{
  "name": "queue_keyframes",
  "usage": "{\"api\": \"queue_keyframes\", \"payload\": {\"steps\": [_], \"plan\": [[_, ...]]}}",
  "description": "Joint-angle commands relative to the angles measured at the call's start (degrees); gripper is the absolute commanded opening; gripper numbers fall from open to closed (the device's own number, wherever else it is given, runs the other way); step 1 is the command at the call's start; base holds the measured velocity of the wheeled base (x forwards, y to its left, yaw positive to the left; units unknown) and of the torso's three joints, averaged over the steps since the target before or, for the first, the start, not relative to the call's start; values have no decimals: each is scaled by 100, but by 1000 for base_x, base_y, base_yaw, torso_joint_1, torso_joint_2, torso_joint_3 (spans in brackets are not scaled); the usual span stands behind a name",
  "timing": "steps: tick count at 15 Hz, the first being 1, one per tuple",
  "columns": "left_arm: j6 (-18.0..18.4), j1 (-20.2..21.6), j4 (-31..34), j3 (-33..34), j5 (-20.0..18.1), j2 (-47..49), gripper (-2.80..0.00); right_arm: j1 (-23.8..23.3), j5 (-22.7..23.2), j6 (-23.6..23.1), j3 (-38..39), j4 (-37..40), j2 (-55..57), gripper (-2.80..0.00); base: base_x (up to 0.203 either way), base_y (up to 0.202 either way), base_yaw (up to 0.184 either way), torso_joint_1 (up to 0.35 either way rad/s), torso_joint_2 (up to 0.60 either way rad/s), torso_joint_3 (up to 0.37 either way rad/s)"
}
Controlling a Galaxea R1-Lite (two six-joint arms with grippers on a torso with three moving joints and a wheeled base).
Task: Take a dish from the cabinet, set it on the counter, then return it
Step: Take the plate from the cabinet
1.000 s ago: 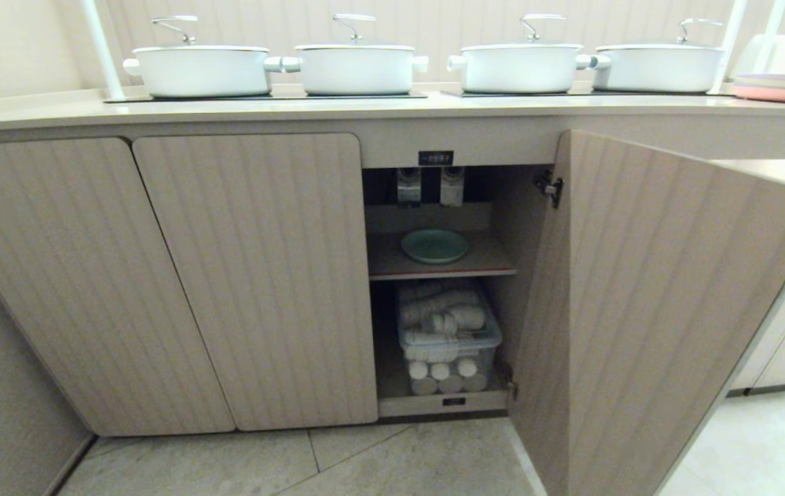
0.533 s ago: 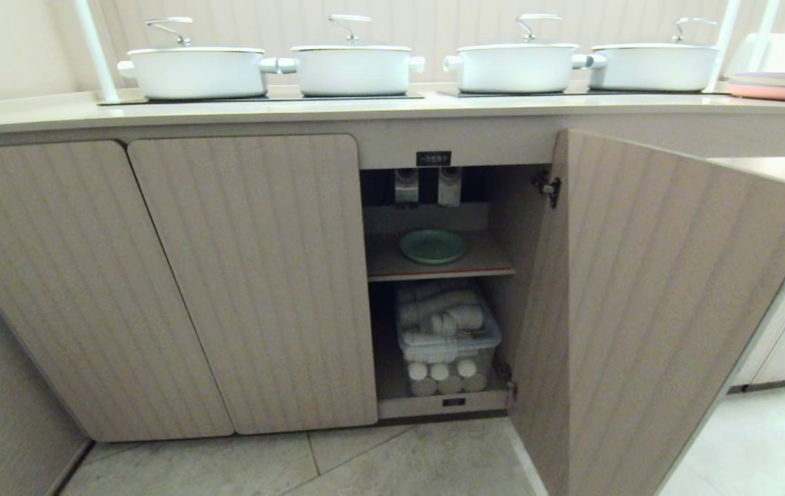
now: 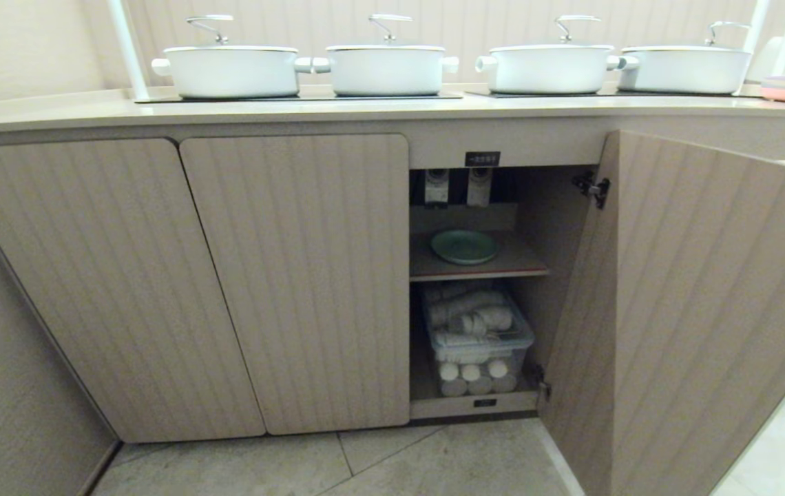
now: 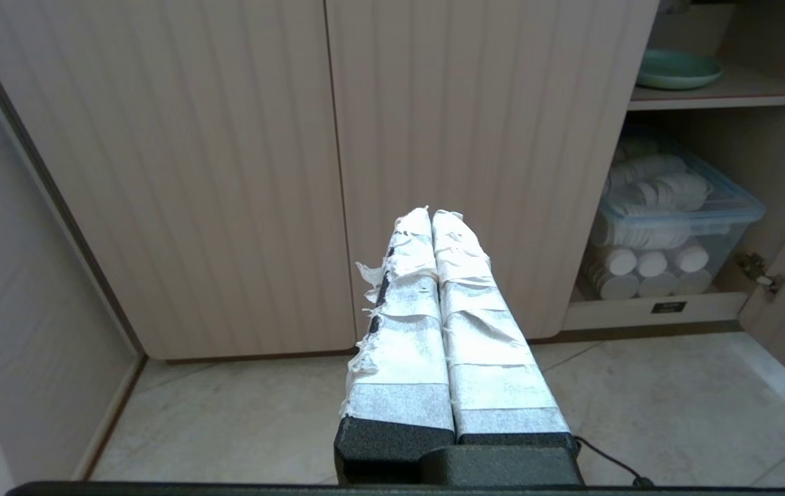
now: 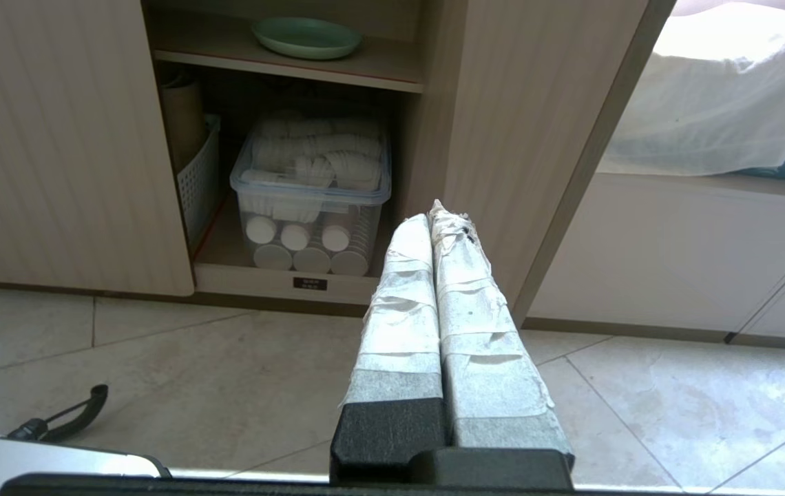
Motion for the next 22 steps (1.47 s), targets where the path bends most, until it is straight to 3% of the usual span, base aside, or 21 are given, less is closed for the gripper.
{"api": "queue_keyframes", "payload": {"steps": [1,22], "plan": [[0,-4,1,0,-4,-2,-280,4,2,-8,2,0,0,-280,0,0,0,0,0,0],[-9,-2,-7,0,-9,-2,-280,4,2,-8,-4,0,0,-280,0,0,0,0,0,0]]}}
